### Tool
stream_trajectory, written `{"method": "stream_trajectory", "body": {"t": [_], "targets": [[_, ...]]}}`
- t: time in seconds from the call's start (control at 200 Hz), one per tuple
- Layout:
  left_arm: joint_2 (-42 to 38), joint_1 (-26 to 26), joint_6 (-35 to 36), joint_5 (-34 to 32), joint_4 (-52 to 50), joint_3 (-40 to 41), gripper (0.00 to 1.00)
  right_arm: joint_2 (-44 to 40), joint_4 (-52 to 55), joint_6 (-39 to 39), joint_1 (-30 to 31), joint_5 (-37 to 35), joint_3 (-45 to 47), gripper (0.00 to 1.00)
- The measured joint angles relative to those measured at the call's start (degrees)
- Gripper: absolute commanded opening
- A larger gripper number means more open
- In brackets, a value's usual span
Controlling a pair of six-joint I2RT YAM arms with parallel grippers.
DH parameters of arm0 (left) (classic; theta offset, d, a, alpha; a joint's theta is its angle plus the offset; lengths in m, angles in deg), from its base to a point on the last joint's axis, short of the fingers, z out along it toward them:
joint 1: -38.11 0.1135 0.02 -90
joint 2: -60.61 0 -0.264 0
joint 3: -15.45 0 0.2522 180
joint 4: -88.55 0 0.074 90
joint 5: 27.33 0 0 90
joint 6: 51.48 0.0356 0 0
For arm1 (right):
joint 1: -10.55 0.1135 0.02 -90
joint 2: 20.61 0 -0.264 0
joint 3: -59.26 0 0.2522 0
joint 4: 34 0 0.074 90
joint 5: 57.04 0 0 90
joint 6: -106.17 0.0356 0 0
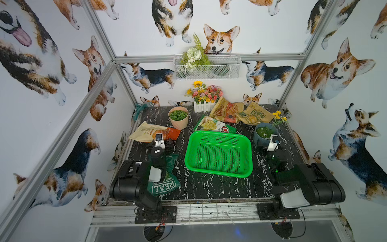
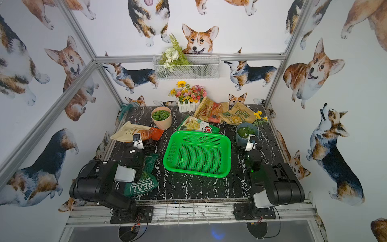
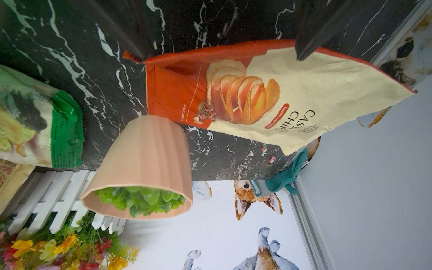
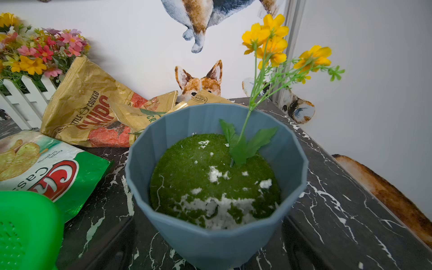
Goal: Put the potato chips into the basket
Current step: Pick up the potato chip from the center of the board.
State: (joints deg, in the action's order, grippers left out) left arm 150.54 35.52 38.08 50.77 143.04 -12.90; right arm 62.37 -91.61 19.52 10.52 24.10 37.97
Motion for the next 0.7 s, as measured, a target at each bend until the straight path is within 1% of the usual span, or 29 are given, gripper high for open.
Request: {"method": "stream_trajectory", "body": {"t": [0.701], "targets": [[0.0, -0.02, -0.02, 0.0, 0.0, 0.0, 1.0, -0.02, 0.0, -0.02, -0.02, 0.48, 0.0, 1.0]]}}
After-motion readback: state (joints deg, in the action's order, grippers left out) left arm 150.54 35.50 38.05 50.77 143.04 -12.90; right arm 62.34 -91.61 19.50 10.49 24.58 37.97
